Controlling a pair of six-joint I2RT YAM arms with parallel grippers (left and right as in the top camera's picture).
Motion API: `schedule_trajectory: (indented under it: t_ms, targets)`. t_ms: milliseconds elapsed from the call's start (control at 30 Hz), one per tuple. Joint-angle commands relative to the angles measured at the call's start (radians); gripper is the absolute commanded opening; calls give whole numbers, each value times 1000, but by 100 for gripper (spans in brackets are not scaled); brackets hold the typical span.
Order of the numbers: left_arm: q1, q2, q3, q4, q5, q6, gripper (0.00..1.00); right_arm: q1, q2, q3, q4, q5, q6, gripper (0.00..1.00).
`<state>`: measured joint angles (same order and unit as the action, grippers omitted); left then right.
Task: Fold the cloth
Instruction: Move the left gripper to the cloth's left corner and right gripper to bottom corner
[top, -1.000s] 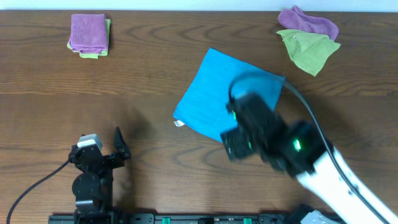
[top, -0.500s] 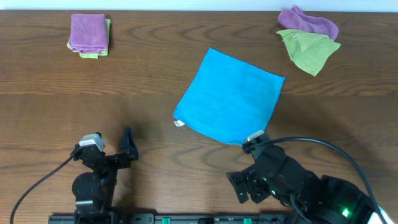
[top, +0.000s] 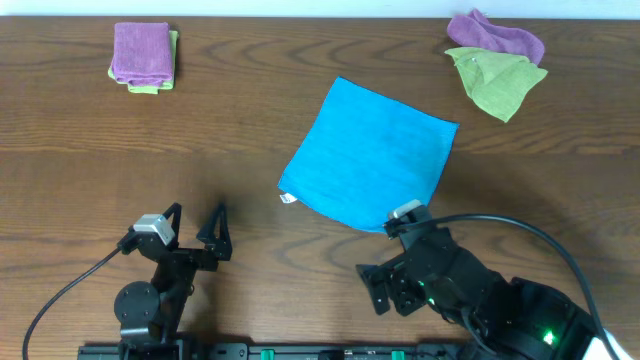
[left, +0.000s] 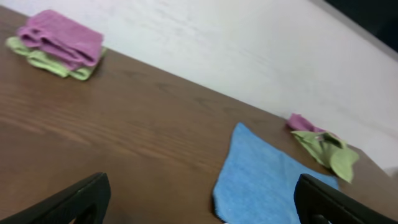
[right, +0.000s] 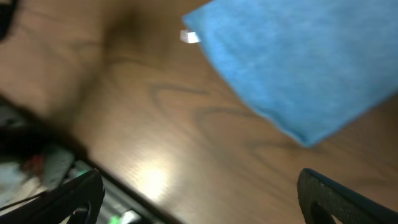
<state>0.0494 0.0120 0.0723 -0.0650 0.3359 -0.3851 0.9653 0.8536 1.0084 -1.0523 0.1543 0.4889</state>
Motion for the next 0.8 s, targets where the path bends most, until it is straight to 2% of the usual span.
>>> schedule_trajectory:
  t_ms: [0, 100, 233, 300, 367, 400, 500, 633, 767]
  targets:
    - [-5, 31, 27, 10, 50, 32, 96, 7, -3, 2, -15, 159, -12, 99]
    - [-5, 141, 116, 6, 53, 113, 96, -12, -5, 7, -13, 171, -12, 99]
    - [-5, 381, 247, -11, 63, 167, 96, -43, -13, 24, -13, 175, -14, 99]
    - [-5, 540, 331, -15, 118, 195, 96, -70, -13, 27, -18, 175, -9, 99]
    - [-13, 766, 490, -70, 229, 234, 96, -117, -12, 27, -54, 171, 57, 99]
    - [-26, 832, 551, -103, 234, 256, 96, -132, -12, 27, -69, 171, 77, 99]
    - [-85, 988, 708, -203, 202, 333, 96, -171, -12, 27, -113, 171, 132, 98]
    - [-205, 1209, 950, -389, 35, 444, 96, -218, -12, 26, -157, 142, 207, 95]
    - [-234, 1375, 1043, -475, 71, 457, 96, -222, -12, -1, -171, 134, 287, 90]
